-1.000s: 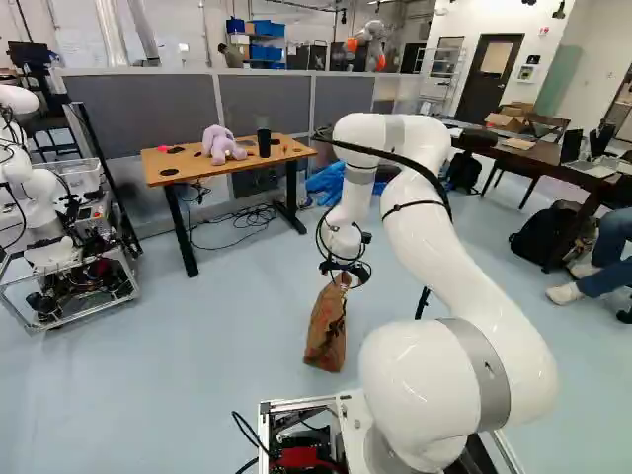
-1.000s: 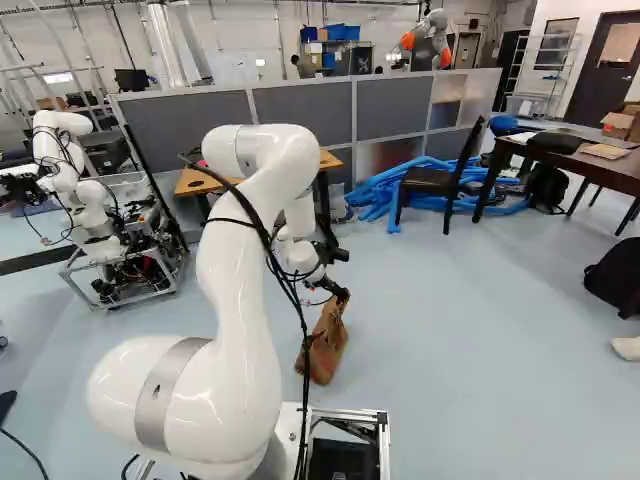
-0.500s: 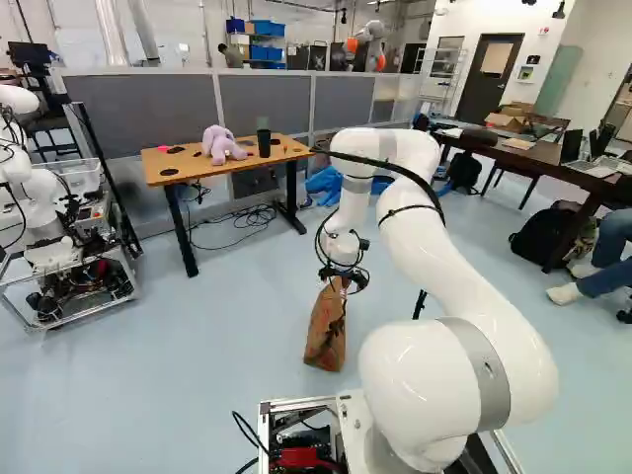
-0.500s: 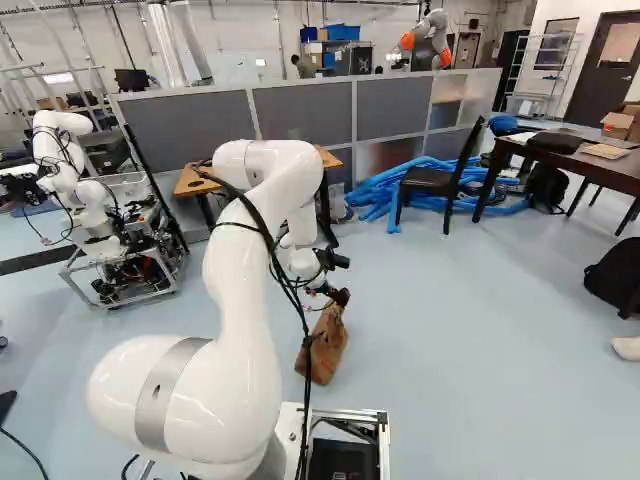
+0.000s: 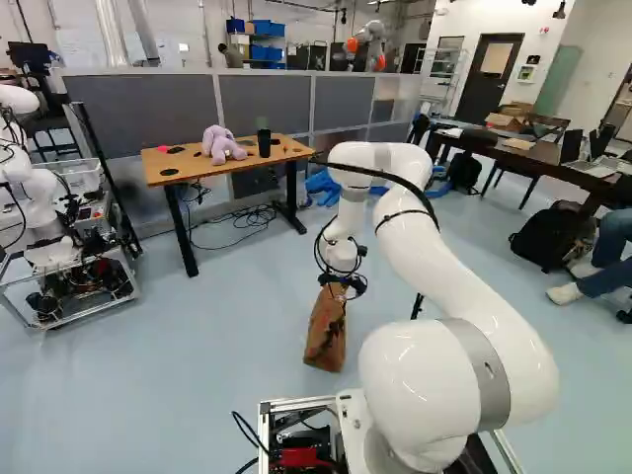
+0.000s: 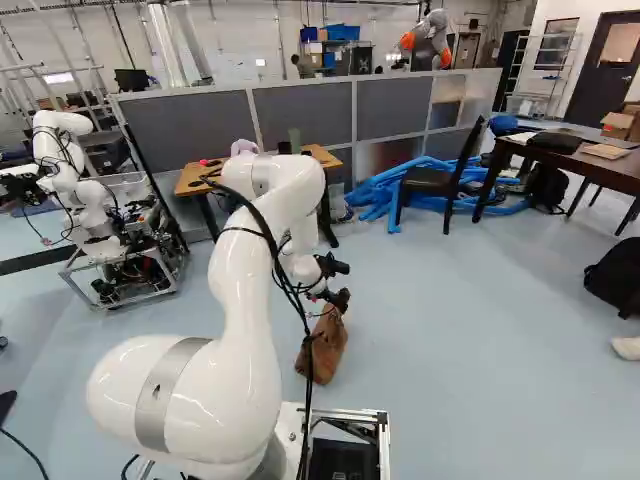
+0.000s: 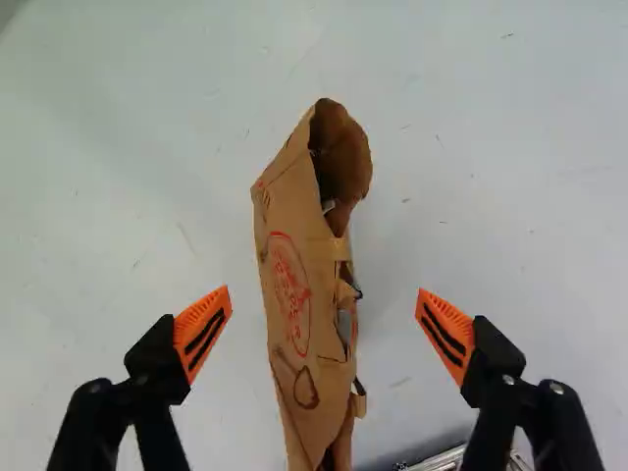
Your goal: Pick up the bag on the ground and place it on the table
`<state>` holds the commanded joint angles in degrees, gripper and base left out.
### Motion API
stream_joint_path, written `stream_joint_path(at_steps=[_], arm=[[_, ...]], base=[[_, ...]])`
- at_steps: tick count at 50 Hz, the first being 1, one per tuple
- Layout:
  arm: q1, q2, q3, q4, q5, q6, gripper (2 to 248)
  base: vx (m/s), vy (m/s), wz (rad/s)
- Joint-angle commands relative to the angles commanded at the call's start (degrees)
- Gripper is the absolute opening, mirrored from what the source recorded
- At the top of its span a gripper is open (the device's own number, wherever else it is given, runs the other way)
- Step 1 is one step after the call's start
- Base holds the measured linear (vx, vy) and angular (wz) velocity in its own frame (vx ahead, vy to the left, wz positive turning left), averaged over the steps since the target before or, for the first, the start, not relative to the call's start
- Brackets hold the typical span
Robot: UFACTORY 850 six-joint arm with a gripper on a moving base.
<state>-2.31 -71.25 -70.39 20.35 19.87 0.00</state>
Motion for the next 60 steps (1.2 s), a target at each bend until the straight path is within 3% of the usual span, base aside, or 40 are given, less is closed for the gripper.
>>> stream_joint_path(at_steps=[60], arm=[[0.01,-12.83,-11.20,0.00,0.00,0.00,247]], base=[[0.000,0.000,0.000]])
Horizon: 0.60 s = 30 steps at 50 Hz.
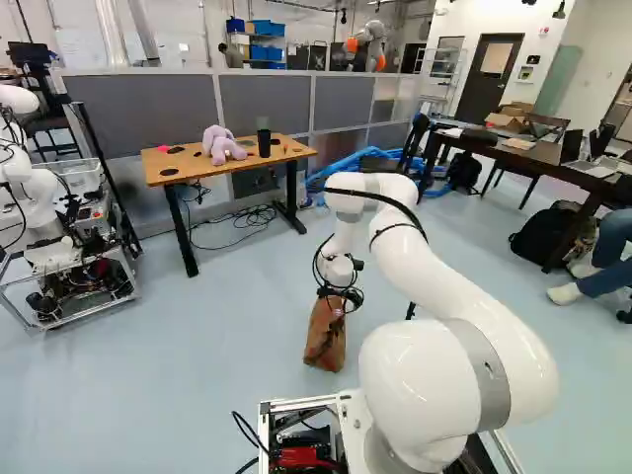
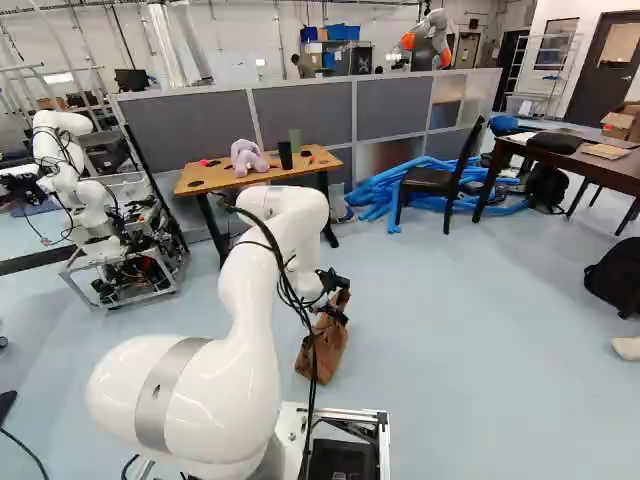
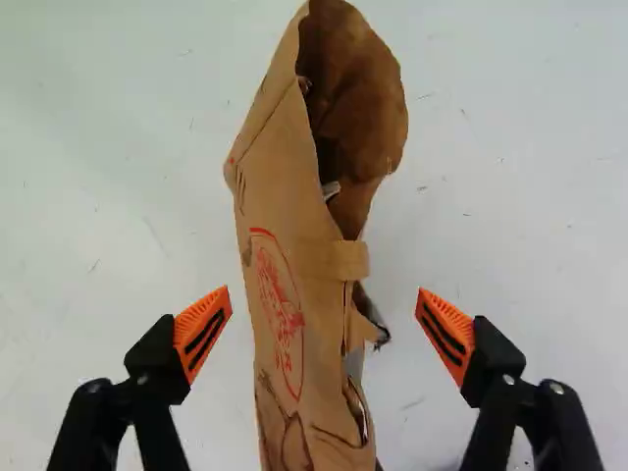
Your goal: Pick up the bag on the ground and place it on the table
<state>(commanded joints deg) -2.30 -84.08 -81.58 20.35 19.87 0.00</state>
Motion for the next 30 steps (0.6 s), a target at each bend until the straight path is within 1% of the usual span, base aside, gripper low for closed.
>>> stream_joint_path(at_steps=[23,30], arm=[[0.00,-5.02,-4.78,0.00,0.00,0.00,247],[0.00,-5.71,-5.46,0.00,0.00,0.00,247]], base=[[0.000,0.000,0.000],[0.000,0.000,0.000]])
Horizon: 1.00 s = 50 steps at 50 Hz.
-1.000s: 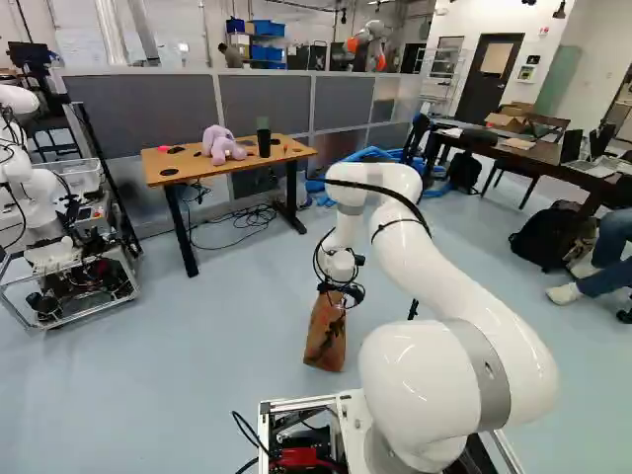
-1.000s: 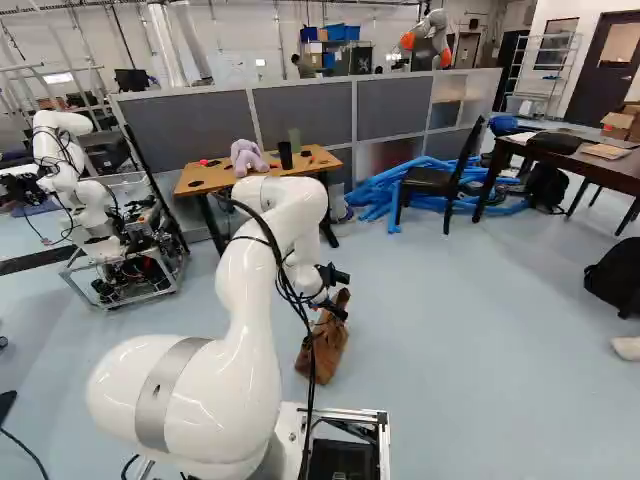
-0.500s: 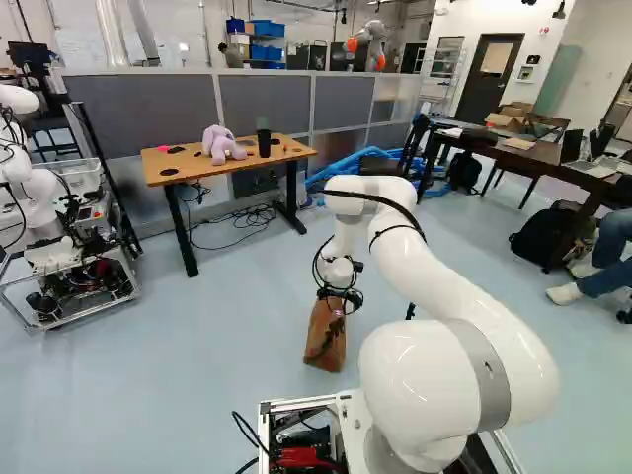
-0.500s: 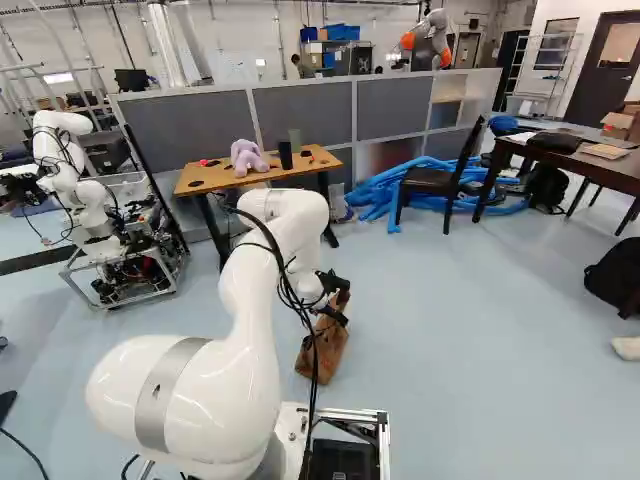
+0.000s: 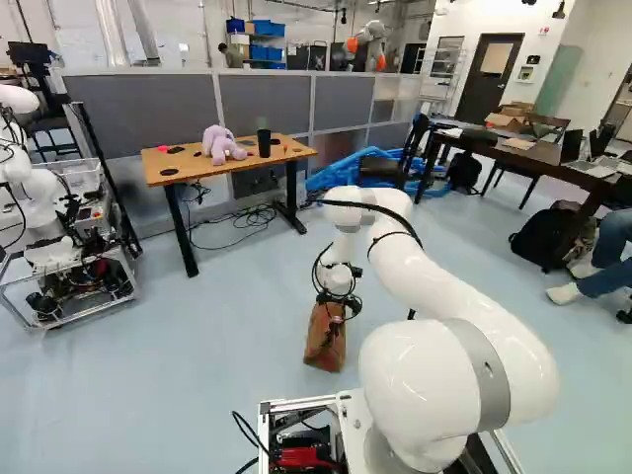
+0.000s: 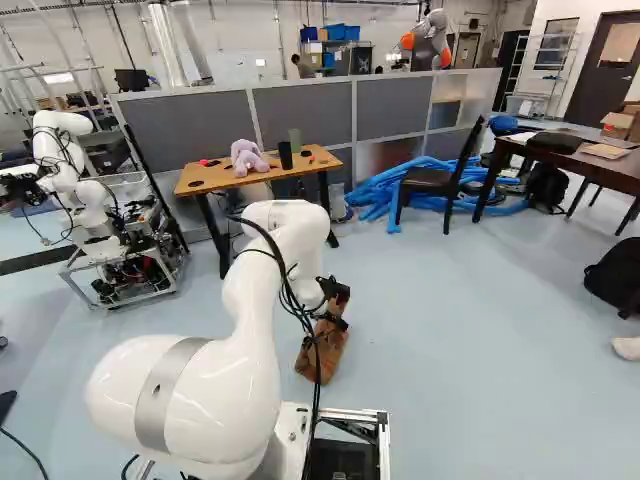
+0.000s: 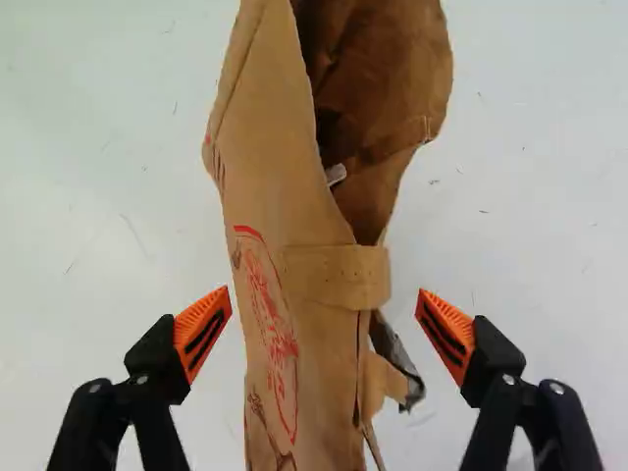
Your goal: Pick up the bag on the ground and place it on the table
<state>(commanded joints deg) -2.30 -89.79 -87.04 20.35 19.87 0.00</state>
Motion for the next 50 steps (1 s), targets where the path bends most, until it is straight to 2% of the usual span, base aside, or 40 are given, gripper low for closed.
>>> stream_joint_path(at_steps=[25,26,30,31,36,37,41,42,46,47,50], arm=[[0.00,-0.16,-0.16,0.00,0.00,0.00,247],[0.00,-0.16,-0.16,0.00,0.00,0.00,219],[0.00,-0.16,-0.16,0.00,0.00,0.00,219],[0.00,-0.16,-0.16,0.00,0.00,0.00,181],[0.00,-0.16,-0.16,0.00,0.00,0.00,181],[0.00,-0.16,-0.16,0.00,0.00,0.00,143],[0.00,-0.16,-0.16,0.00,0.00,0.00,143],[0.00,-0.16,-0.16,0.00,0.00,0.00,105],[0.00,-0.16,-0.16,0.00,0.00,0.00,105],[0.00,-0.16,-0.16,0.00,0.00,0.00,67],[0.00,-0.16,-0.16,0.00,0.00,0.00,67]], base=[[0.000,0.000,0.000],[0.000,0.000,0.000],[0.000,0.000,0.000],[0.000,0.000,0.000],[0.000,0.000,0.000],[0.000,0.000,0.000],[0.000,0.000,0.000],[0.000,0.000,0.000],[0.000,0.000,0.000],[0.000,0.000,0.000],[0.000,0.000,0.000]])
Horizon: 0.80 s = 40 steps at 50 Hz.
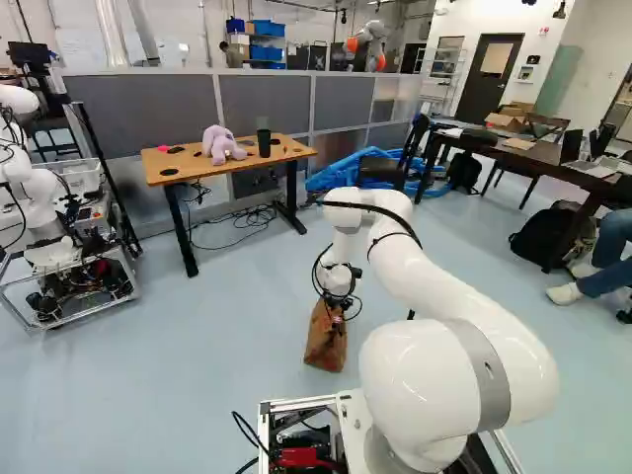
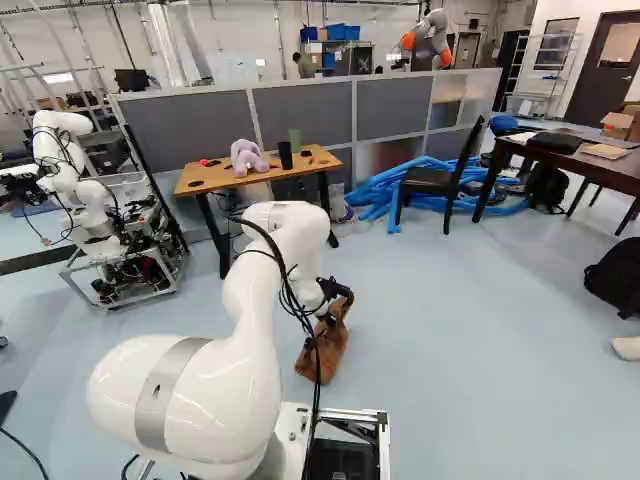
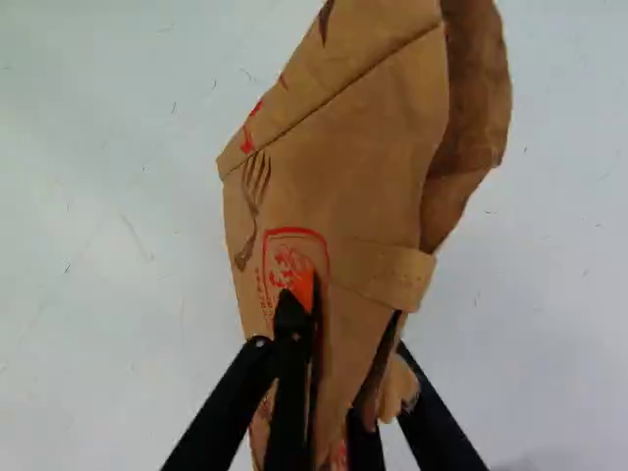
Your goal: Pick up the bag on the ground and place it on the table
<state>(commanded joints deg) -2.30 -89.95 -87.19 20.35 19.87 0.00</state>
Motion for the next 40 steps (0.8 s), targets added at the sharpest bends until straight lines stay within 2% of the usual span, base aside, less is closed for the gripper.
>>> stream_joint_path(at_steps=[1,2,7,8,19,40], arm=[[0.00,0.00,0.00,0.00,0.00,0.00,67],[0.00,0.00,0.00,0.00,0.00,0.00,32],[0.00,0.00,0.00,0.00,0.00,0.00,32],[0.00,0.00,0.00,0.00,0.00,0.00,21],[0.00,0.51,0.50,0.00,0.00,0.00,21],[0.00,4.83,4.65,0.00,0.00,0.00,21]], base=[[0.000,0.000,0.000],[0.000,0.000,0.000],[0.000,0.000,0.000],[0.000,0.000,0.000],[0.000,0.000,0.000],[0.000,0.000,0.000]])
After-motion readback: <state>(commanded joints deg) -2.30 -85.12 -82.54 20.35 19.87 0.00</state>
